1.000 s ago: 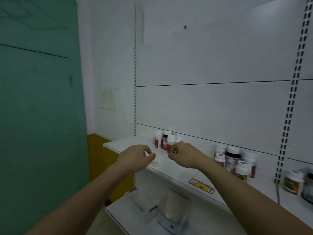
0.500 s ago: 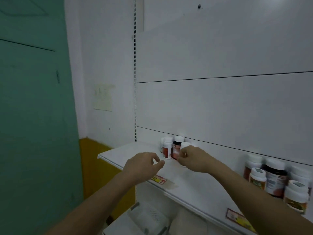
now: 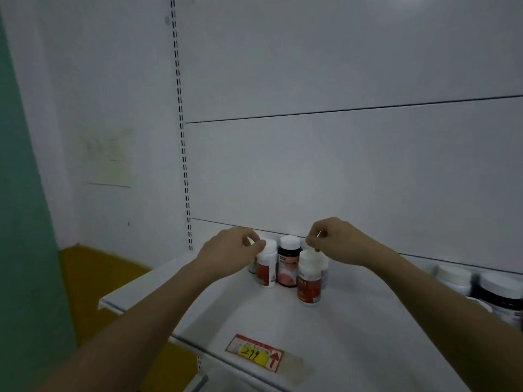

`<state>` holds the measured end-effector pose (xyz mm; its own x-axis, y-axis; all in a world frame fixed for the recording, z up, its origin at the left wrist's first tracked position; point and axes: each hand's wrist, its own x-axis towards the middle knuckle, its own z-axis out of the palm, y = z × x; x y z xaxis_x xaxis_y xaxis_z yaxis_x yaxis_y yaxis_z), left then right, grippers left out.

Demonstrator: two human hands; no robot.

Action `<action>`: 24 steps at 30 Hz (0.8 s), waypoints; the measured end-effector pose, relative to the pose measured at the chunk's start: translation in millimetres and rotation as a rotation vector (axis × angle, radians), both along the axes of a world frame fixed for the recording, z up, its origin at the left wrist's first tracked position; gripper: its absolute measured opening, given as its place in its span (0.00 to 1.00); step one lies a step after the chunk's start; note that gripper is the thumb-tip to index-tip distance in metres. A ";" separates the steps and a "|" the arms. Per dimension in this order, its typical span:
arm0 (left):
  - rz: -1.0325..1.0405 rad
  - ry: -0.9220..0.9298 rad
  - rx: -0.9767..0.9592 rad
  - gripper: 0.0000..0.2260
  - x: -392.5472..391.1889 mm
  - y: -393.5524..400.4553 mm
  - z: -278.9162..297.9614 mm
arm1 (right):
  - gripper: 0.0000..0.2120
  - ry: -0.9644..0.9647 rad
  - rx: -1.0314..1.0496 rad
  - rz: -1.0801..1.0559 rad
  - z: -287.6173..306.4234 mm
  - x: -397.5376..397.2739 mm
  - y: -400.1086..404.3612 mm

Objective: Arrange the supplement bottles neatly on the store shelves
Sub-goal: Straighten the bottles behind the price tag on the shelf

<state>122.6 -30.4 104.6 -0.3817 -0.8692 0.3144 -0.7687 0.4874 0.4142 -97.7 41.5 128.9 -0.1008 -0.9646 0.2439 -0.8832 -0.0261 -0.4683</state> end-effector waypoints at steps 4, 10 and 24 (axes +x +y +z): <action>-0.132 0.055 0.014 0.13 -4.5 -56.1 -0.5 | 0.09 -0.033 -0.048 -0.095 2.3 3.5 -24.8; -0.310 0.224 0.053 0.08 -12.6 -114.7 -20.4 | 0.08 -0.179 -0.085 -0.230 -8.6 17.5 -50.2; -0.570 0.550 0.142 0.15 -25.8 -134.8 -77.1 | 0.06 -0.369 -0.530 -0.430 -79.5 22.1 -41.8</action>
<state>96.9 -165.3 27.5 -0.6014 -0.6326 0.4880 -0.0850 0.6580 0.7482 -75.5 -0.3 49.3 -0.6045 -0.5860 0.5397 -0.6558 -0.0186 -0.7547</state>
